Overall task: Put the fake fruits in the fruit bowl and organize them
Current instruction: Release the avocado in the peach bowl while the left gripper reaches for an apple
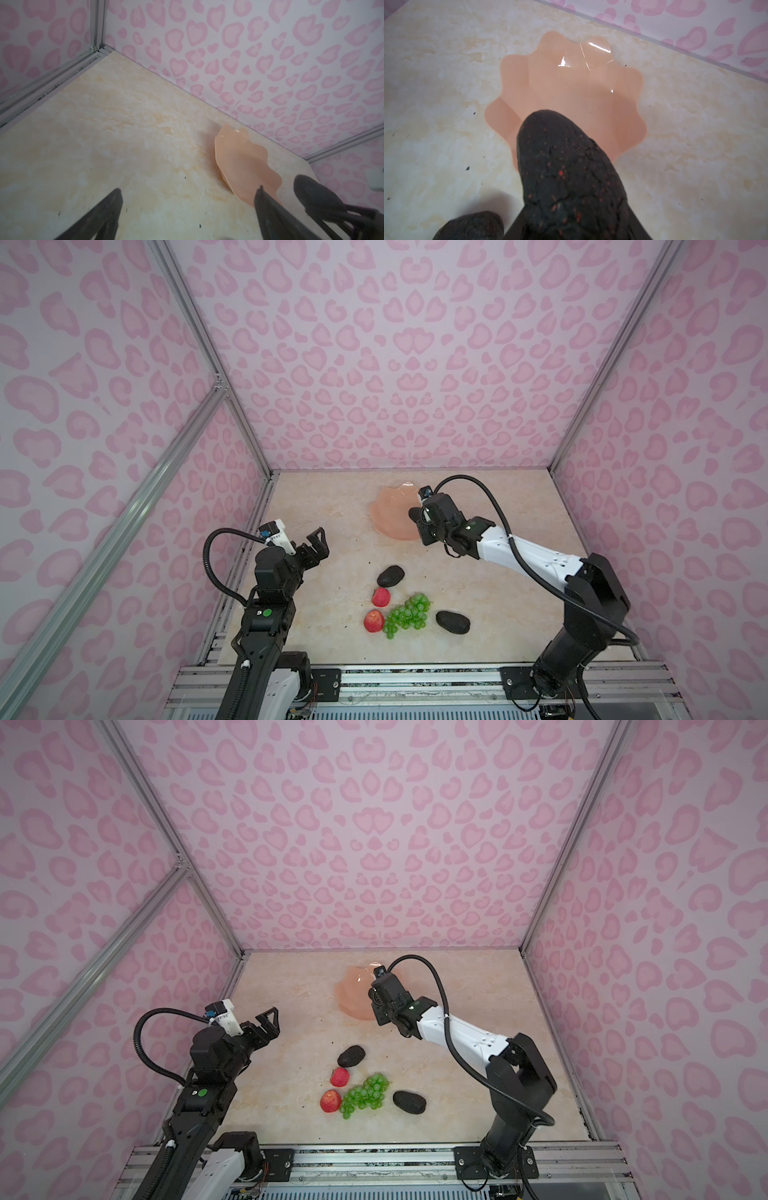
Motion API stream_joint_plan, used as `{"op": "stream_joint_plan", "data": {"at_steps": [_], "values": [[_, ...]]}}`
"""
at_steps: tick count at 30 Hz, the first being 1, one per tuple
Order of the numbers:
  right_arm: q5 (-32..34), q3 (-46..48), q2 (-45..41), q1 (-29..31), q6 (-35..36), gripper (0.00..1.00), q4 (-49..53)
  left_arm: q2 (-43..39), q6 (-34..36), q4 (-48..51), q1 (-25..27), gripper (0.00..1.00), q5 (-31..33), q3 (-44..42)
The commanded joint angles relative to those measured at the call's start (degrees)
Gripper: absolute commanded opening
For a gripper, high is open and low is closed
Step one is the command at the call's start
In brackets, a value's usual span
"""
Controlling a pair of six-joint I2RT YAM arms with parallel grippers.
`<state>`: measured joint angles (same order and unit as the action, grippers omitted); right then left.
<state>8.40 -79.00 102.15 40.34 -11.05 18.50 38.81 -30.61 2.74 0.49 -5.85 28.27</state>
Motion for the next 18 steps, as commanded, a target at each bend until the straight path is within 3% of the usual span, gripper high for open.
{"op": "stream_joint_plan", "data": {"at_steps": [1,7,14,18], "values": [[-1.6,-8.9,9.2,-1.4,3.5,0.39,3.1,-0.3,-2.5,4.5,0.1,0.98,-5.6,-0.3],[-3.4,-24.6,25.2,-3.7,4.9,0.38,6.9,-1.3,-7.4,13.2,2.0,0.94,-13.9,-0.4],[-4.8,-33.2,35.4,-5.8,4.2,0.39,10.2,-6.1,-10.8,24.4,14.6,0.93,-5.0,-0.9],[-4.8,-34.1,36.5,-6.0,3.9,0.48,10.7,-6.1,-13.7,26.6,21.5,0.93,-1.3,-2.1]]}}
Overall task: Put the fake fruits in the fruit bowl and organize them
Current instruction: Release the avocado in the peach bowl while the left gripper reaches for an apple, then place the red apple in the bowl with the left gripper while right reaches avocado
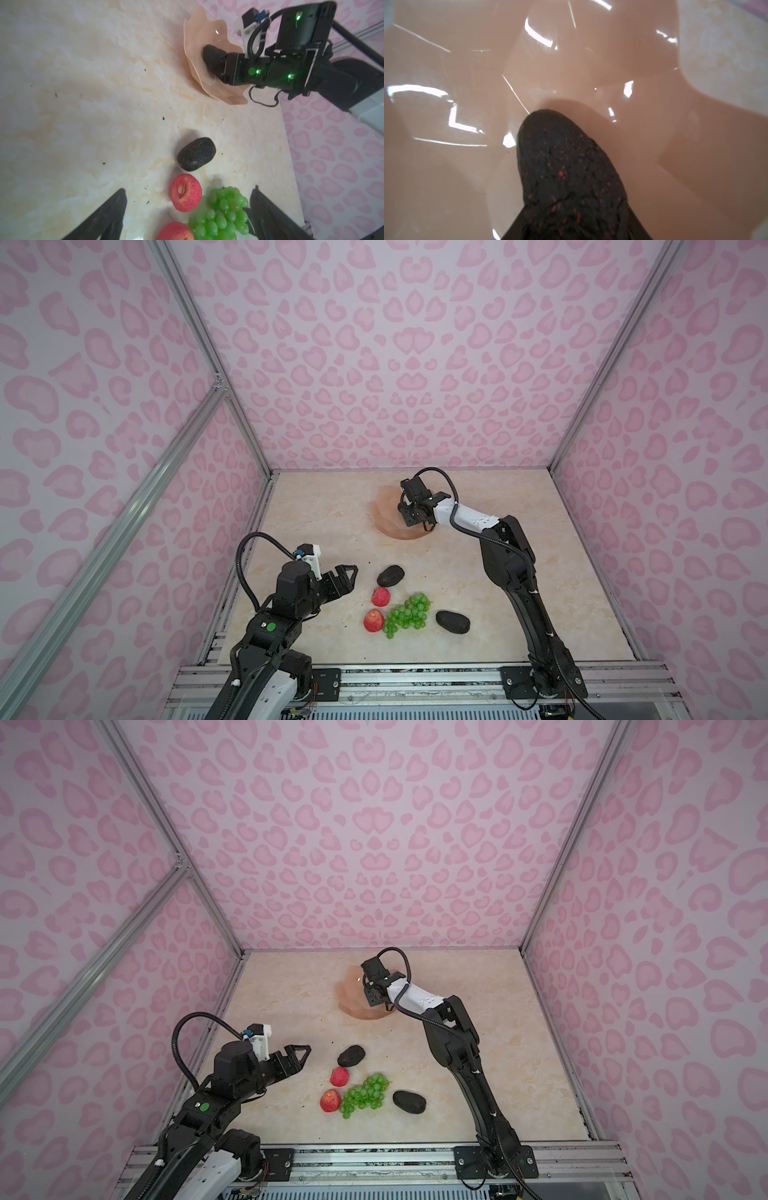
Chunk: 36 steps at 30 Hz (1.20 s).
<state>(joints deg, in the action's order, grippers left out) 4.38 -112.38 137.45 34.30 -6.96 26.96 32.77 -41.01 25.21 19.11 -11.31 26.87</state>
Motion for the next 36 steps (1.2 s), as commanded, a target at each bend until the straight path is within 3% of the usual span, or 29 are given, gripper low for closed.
{"op": "stream_joint_plan", "data": {"at_steps": [1,4,8,13,20,29,36], "values": [[-1.1,-1.1,1.3,0.1,-0.1,0.52,2.6,-0.1,-4.1,4.5,4.1,0.93,4.7,-1.2],[-1.7,-1.3,0.6,0.1,-0.3,0.68,2.7,-0.6,-6.0,5.3,8.7,0.92,6.2,-2.9],[-2.1,-1.1,-2.9,0.1,-0.8,0.82,2.1,-1.4,-8.3,4.7,13.9,0.92,6.7,-5.3],[-2.2,3.9,-12.8,0.0,-2.0,0.89,-1.3,-1.2,-10.4,2.4,21.5,0.92,8.7,-7.2],[-3.9,24.8,-34.1,0.1,-5.8,0.93,-15.5,2.6,-12.1,0.8,31.7,0.92,13.7,-9.0],[-3.9,40.2,-47.8,0.2,-8.3,0.93,-16.5,9.8,-11.0,-4.1,32.5,0.92,19.5,-8.5],[-1.9,44.4,-51.9,0.1,-8.7,0.92,-14.2,13.6,-11.2,-9.5,32.5,0.85,17.7,-10.3]]}}
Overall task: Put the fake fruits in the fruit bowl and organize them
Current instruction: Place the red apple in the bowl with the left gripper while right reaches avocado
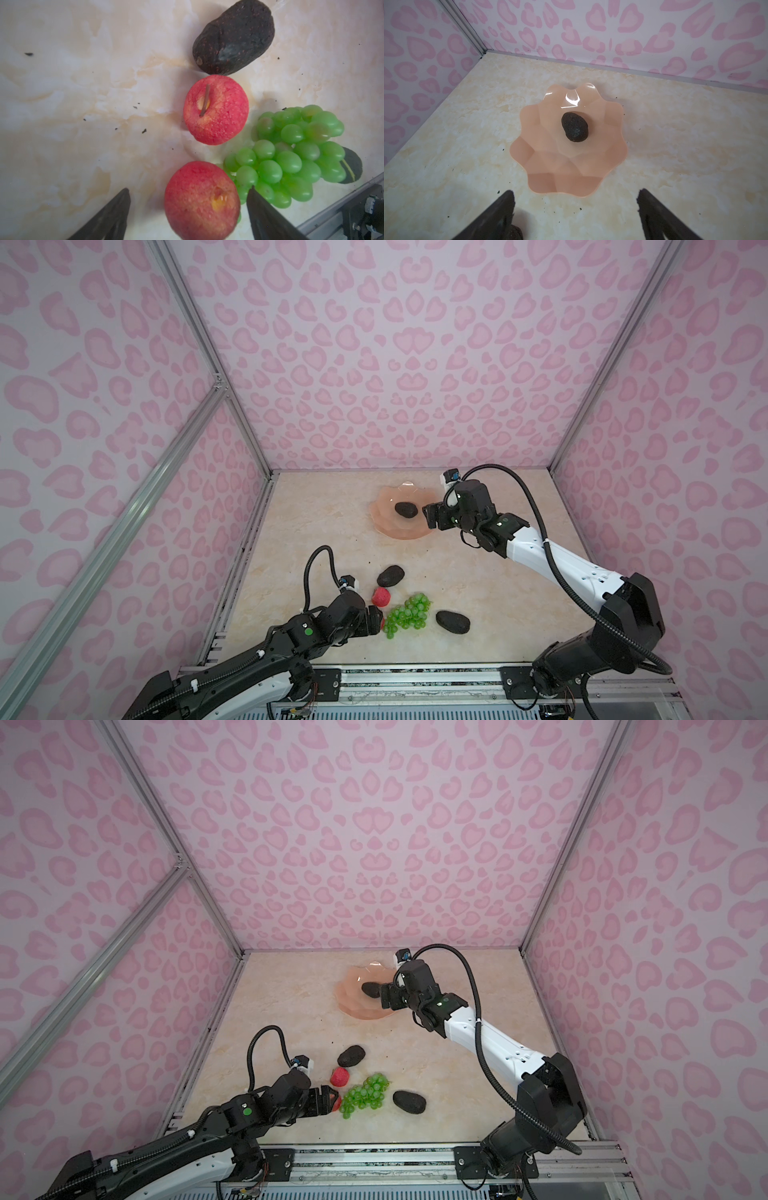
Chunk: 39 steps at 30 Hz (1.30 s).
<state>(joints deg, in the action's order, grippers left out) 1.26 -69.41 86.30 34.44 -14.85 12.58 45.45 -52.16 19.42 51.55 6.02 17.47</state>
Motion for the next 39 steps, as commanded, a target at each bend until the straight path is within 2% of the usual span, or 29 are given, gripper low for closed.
{"op": "stream_joint_plan", "data": {"at_steps": [1,5,12,15,18,21,24,28,32,36,39], "values": [[1.3,1.8,-1.2,-0.1,-1.0,0.92,0.2,1.1,-0.2,-4.3,0.0,0.84,-0.3,-1.4],[1.5,2.4,-2.5,-0.2,-0.7,0.92,0.8,0.5,-0.8,-5.1,0.0,0.77,-0.7,-3.1],[2.3,3.0,-3.0,-0.3,-0.6,0.92,0.9,-2.2,0.9,1.2,0.0,0.55,1.5,1.0],[2.1,4.0,-3.6,-0.3,-0.8,0.92,2.1,-5.2,3.6,4.5,0.0,0.53,3.3,6.0],[2.1,6.2,-5.5,-0.3,-1.8,0.91,4.7,-4.4,9.0,5.9,-0.8,0.54,5.4,13.4],[2.7,12.5,-10.4,0.6,-3.5,0.91,5.4,3.7,16.9,3.1,-5.8,0.55,3.4,21.8],[3.1,18.2,-15.1,1.2,-6.0,0.91,6.8,15.1,22.2,-2.0,-13.1,0.54,-3.2,29.4],[4.1,25.0,-21.1,3.4,-7.6,0.90,8.7,32.5,29.8,-4.6,-16.8,0.54,-6.4,42.4],[4.7,27.2,-24.7,6.2,-8.7,0.90,12.5,47.7,31.3,-4.3,-19.8,0.53,-11.6,53.5],[5.0,29.2,-27.6,10.5,-9.2,0.90,14.8,56.7,32.1,-3.2,-20.7,0.52,-12.1,59.2],[2.7,30.5,-29.0,12.9,-9.6,0.90,15.3,61.9,31.9,-2.4,-21.5,0.52,-12.1,62.5]]}}
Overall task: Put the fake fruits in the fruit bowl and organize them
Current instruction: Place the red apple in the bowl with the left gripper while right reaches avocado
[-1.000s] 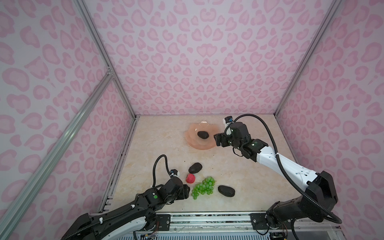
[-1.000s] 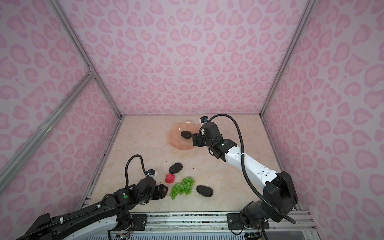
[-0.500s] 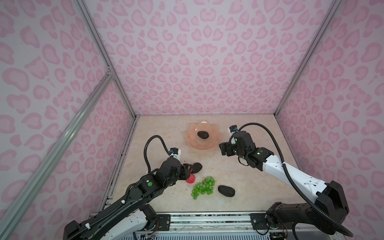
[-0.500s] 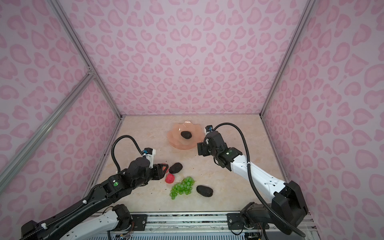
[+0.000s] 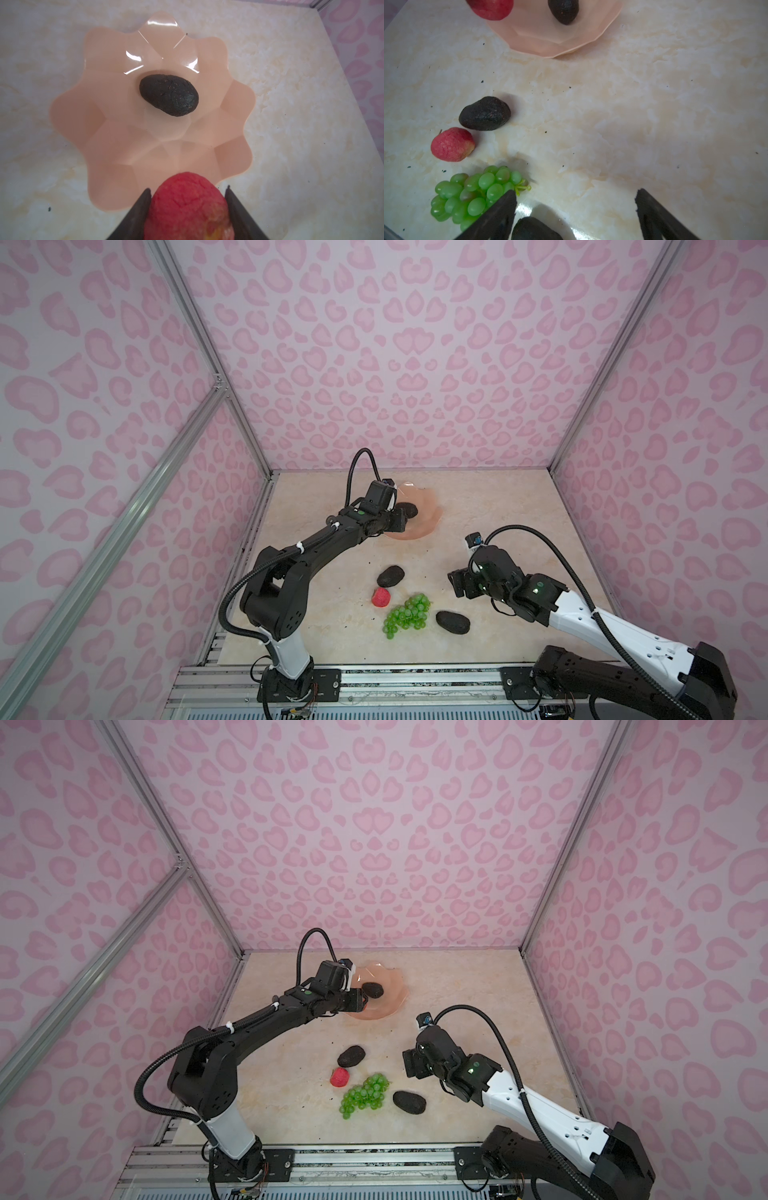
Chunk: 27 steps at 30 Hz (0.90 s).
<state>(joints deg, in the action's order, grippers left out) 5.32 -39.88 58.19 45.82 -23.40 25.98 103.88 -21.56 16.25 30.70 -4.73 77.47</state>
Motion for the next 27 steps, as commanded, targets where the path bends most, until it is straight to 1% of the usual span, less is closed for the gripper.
{"op": "stream_joint_plan", "data": {"at_steps": [1,3,6,9,13,15,20,22,25,27], "values": [[-2.1,1.4,-1.3,2.5,-1.2,0.90,2.4,5.1,1.0,0.7,-0.9,0.52,-1.9,3.2],[-1.9,1.7,-2.0,4.8,-1.4,0.90,3.9,7.8,0.8,0.8,-1.2,0.52,-2.6,4.6],[0.0,2.4,-2.7,9.1,-2.9,0.90,6.8,12.1,0.5,2.4,-1.2,0.52,-1.7,7.8],[1.0,4.0,-3.5,12.3,-5.2,0.90,7.0,14.5,-0.1,2.4,-1.5,0.54,-2.7,9.1],[1.9,6.1,-4.1,15.3,-7.5,0.90,6.1,14.6,-0.3,2.6,-1.5,0.71,-3.9,9.9],[2.0,6.6,-3.3,16.2,-7.5,0.90,5.8,13.1,-0.3,2.6,-1.6,0.77,-3.8,9.9],[2.7,7.2,0.9,18.2,-7.6,0.90,5.2,5.5,-0.5,1.0,-2.3,0.80,-2.6,8.1],[3.2,7.5,2.7,18.8,-7.5,0.89,4.5,1.3,-0.6,0.0,-2.8,0.80,-1.1,6.6],[2.9,8.3,5.7,19.5,-7.6,0.86,2.2,-6.9,-1.0,-3.1,-3.6,0.81,1.8,2.0],[2.5,8.8,7.8,19.8,-8.3,0.80,0.4,-14.3,-0.6,-6.1,-3.8,0.81,4.4,-3.5]]}}
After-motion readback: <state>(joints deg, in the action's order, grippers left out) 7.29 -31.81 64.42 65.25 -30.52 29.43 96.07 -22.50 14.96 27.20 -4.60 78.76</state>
